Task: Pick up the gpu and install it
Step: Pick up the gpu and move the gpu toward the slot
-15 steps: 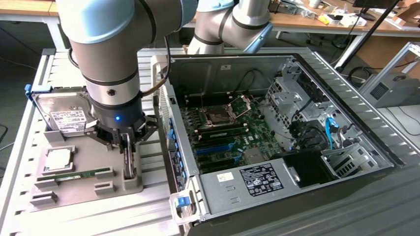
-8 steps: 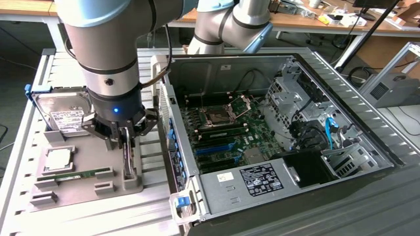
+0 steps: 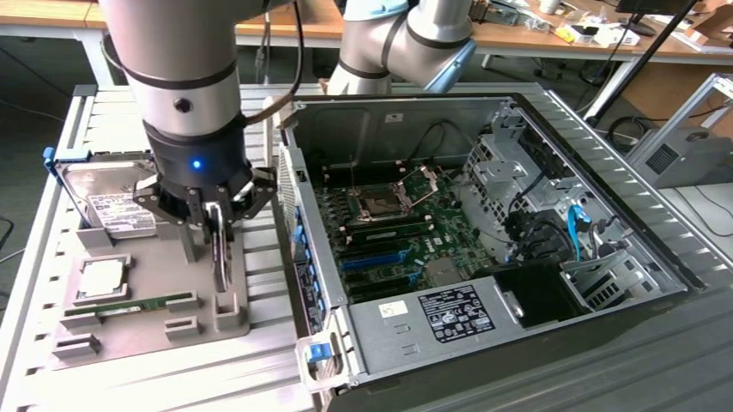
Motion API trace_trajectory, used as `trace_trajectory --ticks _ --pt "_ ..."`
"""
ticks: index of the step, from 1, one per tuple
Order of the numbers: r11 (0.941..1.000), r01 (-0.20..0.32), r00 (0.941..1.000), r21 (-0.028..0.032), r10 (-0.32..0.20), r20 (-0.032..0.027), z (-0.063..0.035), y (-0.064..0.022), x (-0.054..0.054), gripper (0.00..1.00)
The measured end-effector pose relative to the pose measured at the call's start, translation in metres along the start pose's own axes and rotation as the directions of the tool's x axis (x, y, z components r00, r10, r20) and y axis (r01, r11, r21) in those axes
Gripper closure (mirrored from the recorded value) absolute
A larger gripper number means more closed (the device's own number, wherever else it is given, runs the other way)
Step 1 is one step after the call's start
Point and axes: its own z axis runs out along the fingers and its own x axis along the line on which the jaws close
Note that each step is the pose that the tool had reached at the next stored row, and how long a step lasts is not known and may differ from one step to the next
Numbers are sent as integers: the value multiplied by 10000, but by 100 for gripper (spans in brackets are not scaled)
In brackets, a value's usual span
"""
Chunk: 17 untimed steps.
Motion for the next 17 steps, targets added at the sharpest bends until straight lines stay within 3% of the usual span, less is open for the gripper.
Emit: trace_trajectory --ticks 7,17 --pt "10000 0 10000 -5 0 0 -368 14 -6 73" --pt "10000 0 10000 -24 0 -1 -818 32 -14 73"
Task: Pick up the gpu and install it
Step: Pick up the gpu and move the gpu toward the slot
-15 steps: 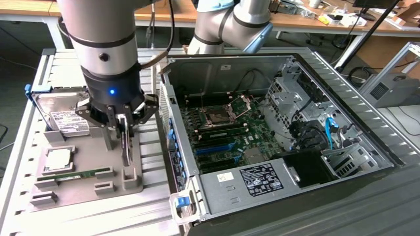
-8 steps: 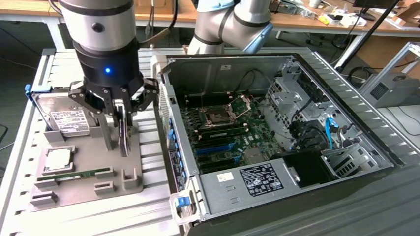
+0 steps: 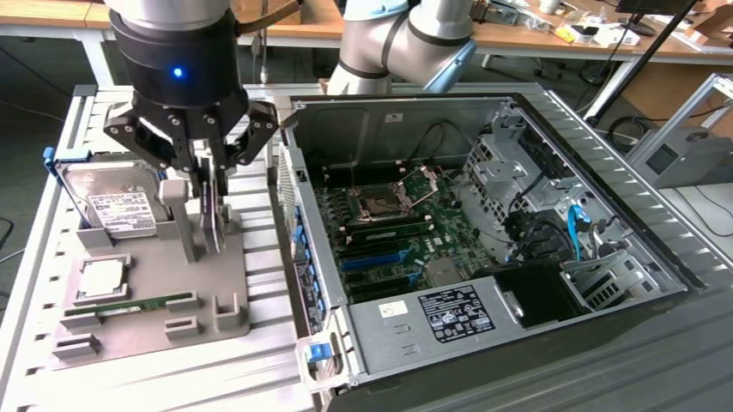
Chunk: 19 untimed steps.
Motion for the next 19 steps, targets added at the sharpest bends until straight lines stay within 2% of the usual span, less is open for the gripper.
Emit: trace_trajectory --ticks 7,19 --pt "10000 -1 10000 -54 1 -2 -256 11 -4 73" --pt "9998 -4 10000 -217 4 -8 -639 26 -9 73"
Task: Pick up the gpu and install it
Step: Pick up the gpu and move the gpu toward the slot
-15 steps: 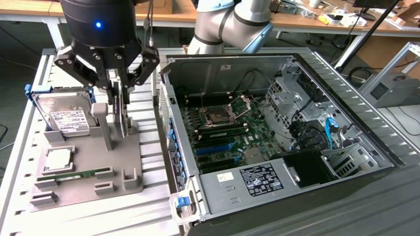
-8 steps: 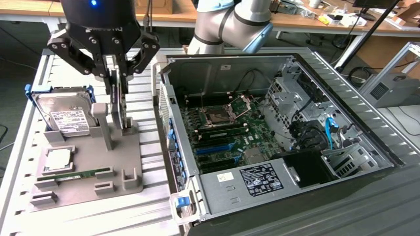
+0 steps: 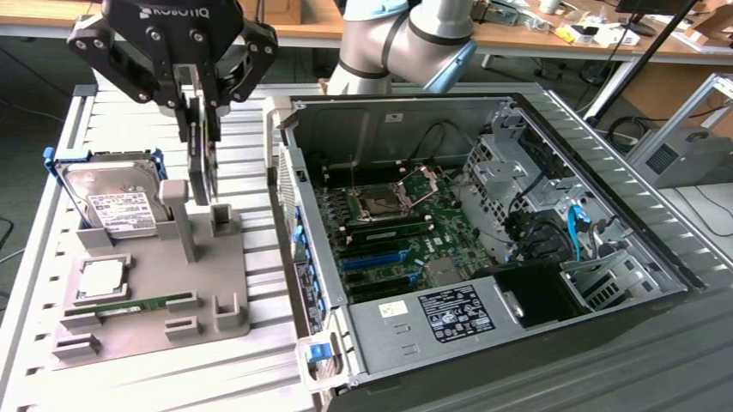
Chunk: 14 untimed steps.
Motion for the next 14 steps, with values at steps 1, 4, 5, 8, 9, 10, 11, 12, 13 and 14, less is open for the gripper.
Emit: trace_trajectory --ticks 1,4,5,8,9,10,11,12,13,14 --pt "10000 -1 10000 -10 1 0 -24 2 0 73" --pt "10000 -1 10000 -33 1 -1 -112 7 -2 73" --pt "10000 -1 10000 -38 1 -1 -135 8 -2 73" --pt "10000 -1 10000 -57 1 -3 -221 14 -4 73" --pt "10000 -1 10000 -65 1 -2 -250 16 -4 73" --pt "10000 -1 10000 -74 1 -1 -286 18 -5 73" --pt "10000 -2 10000 -81 2 -4 -328 21 -5 73" --pt "10000 -2 10000 -88 2 -5 -363 24 -6 73" --pt "10000 -2 10000 -99 2 -4 -407 26 -7 73" --pt "9999 -2 10000 -106 2 -4 -437 28 -7 73"
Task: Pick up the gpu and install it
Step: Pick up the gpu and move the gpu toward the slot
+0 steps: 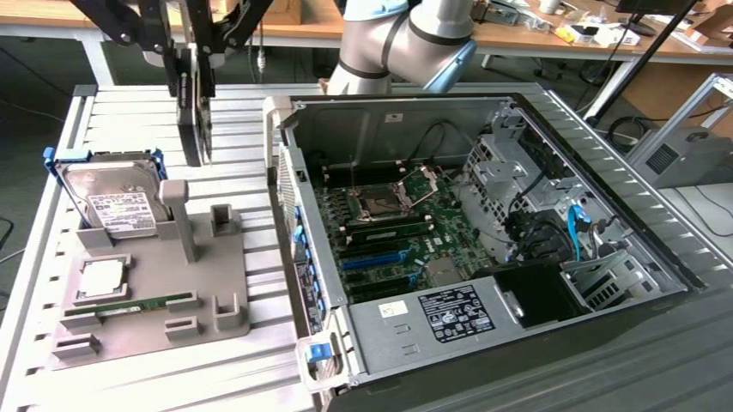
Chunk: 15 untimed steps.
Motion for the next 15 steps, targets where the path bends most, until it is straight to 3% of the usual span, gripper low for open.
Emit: trace_trajectory --ticks 6,10,15 --pt "10000 -1 10000 -17 1 -2 -180 13 -2 73" --pt "10000 0 10000 -49 0 -3 -191 14 -15 73" --pt "10000 -1 10000 -49 1 -2 -187 21 -180 73"
